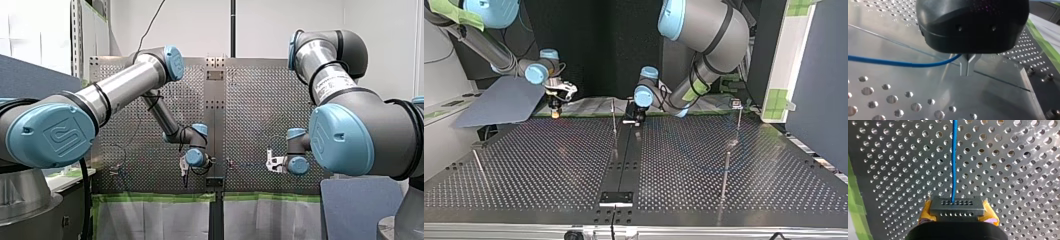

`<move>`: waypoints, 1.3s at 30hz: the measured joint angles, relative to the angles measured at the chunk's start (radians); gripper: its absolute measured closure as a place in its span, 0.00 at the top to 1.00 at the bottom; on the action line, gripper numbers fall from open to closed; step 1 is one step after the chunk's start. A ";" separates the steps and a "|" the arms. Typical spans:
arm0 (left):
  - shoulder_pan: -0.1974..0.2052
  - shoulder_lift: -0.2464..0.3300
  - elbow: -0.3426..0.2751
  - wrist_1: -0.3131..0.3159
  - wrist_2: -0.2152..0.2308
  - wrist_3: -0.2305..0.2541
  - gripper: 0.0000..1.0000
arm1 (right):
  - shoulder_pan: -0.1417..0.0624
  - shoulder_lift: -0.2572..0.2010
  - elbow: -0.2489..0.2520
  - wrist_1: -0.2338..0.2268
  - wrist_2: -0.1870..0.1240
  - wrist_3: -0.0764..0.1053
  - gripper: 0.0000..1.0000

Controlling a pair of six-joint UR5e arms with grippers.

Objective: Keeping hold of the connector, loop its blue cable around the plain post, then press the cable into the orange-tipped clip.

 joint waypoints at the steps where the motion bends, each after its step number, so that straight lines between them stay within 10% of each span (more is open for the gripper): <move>1: 0.000 0.000 0.000 0.001 0.000 0.000 0.00 | 0.000 0.001 -0.006 0.002 -0.003 0.000 0.00; 9: -0.001 0.000 0.000 0.008 -0.001 0.001 0.00 | -0.003 0.003 -0.046 0.008 -0.029 0.002 0.00; 14: -0.001 0.000 0.000 0.013 0.000 0.002 0.25 | -0.003 0.004 -0.050 0.013 -0.032 -0.001 0.00; 18: -0.001 0.000 -0.001 0.008 0.000 0.004 0.25 | -0.002 0.004 -0.051 0.018 -0.032 -0.003 0.00; 26: -0.002 0.001 -0.001 -0.020 0.047 0.037 1.00 | 0.003 0.005 -0.051 0.022 -0.043 -0.001 0.00; 39: -0.032 0.039 -0.058 -0.092 -0.049 0.162 1.00 | 0.006 0.006 -0.051 0.028 -0.051 -0.002 0.00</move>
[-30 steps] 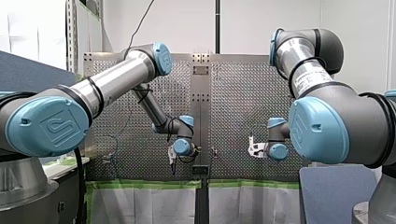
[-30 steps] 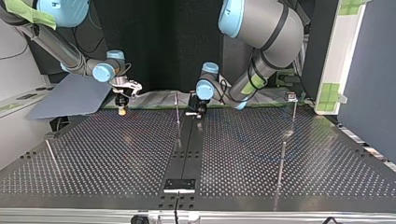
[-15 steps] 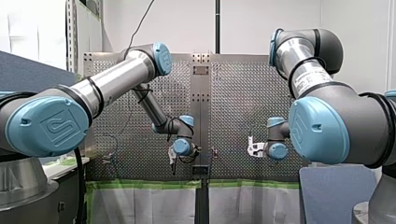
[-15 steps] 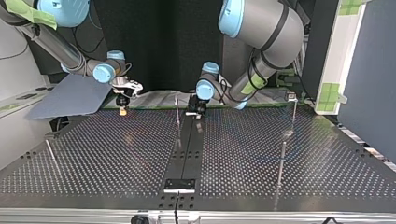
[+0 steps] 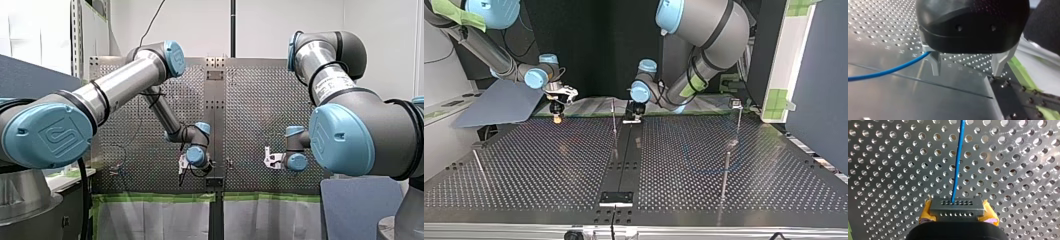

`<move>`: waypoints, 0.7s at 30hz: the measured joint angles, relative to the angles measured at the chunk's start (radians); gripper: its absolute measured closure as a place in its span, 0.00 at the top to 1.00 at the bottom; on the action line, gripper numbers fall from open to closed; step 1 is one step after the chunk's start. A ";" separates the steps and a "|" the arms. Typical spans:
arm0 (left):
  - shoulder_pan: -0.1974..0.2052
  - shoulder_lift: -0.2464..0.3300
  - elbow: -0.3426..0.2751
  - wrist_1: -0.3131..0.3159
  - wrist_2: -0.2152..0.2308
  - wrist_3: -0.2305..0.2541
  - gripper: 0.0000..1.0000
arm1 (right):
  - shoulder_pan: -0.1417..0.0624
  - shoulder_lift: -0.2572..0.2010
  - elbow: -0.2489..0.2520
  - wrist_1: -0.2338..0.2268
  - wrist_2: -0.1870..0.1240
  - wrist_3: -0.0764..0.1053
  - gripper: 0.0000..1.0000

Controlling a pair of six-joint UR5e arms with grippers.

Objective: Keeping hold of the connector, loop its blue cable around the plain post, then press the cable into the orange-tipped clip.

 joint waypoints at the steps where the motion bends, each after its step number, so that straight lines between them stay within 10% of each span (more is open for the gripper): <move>1: -0.002 0.008 -0.010 0.008 -0.007 0.005 1.00 | 0.000 0.000 0.000 0.001 0.000 0.000 0.00; 21: -0.060 0.103 -0.210 0.089 -0.013 0.058 1.00 | 0.002 0.001 0.000 0.027 -0.001 -0.004 0.00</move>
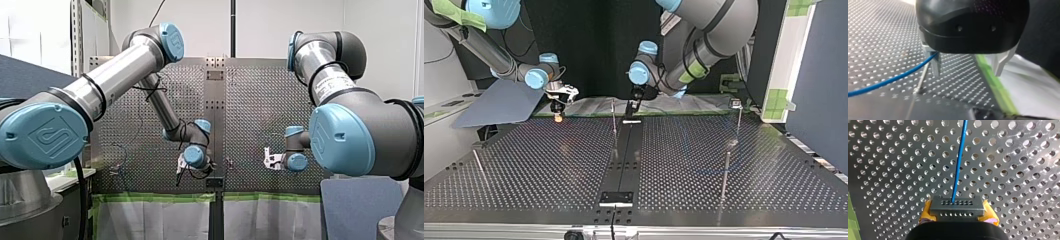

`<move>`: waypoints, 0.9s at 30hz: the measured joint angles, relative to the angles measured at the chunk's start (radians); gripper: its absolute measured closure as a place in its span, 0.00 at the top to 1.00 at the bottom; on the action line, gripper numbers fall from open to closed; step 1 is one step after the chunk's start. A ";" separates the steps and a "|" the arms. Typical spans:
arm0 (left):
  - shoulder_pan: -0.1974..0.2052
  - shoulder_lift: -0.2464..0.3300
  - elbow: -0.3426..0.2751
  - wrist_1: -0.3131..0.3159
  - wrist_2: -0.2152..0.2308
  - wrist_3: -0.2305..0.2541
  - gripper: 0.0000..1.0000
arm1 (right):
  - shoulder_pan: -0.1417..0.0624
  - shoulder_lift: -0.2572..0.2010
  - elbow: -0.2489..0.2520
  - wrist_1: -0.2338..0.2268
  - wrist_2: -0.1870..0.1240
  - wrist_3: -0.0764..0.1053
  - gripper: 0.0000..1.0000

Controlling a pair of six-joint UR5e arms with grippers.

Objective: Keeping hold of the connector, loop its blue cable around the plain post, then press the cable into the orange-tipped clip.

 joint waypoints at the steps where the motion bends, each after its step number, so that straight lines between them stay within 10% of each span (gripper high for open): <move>1: -0.003 0.000 -0.008 0.001 0.001 0.000 1.00 | 0.000 0.000 0.000 0.000 0.000 0.000 0.00; 15: -0.048 0.013 -0.090 0.060 0.092 0.016 1.00 | 0.001 0.000 0.000 0.006 0.000 0.000 0.00; 27: -0.057 0.082 -0.091 0.076 0.029 -0.029 1.00 | 0.003 0.000 0.000 0.005 -0.001 -0.001 0.00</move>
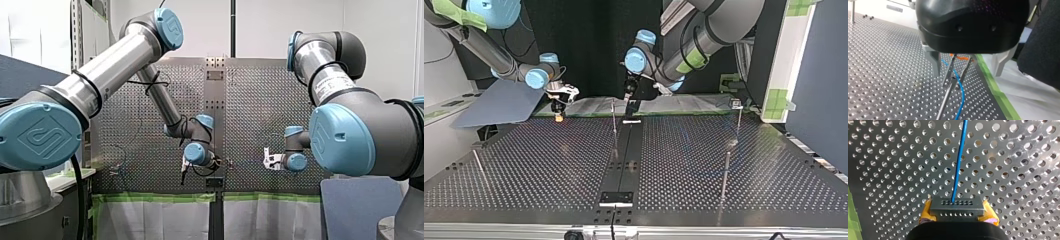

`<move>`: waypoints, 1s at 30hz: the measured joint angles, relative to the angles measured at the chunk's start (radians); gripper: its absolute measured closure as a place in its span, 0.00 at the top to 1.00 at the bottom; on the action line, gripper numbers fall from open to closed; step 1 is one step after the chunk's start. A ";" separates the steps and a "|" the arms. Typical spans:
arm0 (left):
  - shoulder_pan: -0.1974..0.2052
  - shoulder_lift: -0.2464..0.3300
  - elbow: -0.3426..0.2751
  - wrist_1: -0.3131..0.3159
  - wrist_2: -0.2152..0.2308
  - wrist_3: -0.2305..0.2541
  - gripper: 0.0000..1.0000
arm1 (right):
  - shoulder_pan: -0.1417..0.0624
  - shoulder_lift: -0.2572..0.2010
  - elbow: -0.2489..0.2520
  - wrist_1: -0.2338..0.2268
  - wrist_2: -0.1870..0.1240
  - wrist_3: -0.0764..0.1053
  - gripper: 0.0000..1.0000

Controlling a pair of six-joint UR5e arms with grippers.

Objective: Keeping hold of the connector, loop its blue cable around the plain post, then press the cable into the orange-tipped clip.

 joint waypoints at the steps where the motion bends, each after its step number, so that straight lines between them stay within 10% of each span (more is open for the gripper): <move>1: -0.002 0.001 0.000 0.000 0.000 -0.001 1.00 | 0.000 0.000 0.000 0.000 0.000 0.000 0.00; 30: -0.034 0.002 0.000 -0.002 0.002 -0.010 1.00 | 0.002 0.000 0.000 0.004 -0.002 0.000 0.00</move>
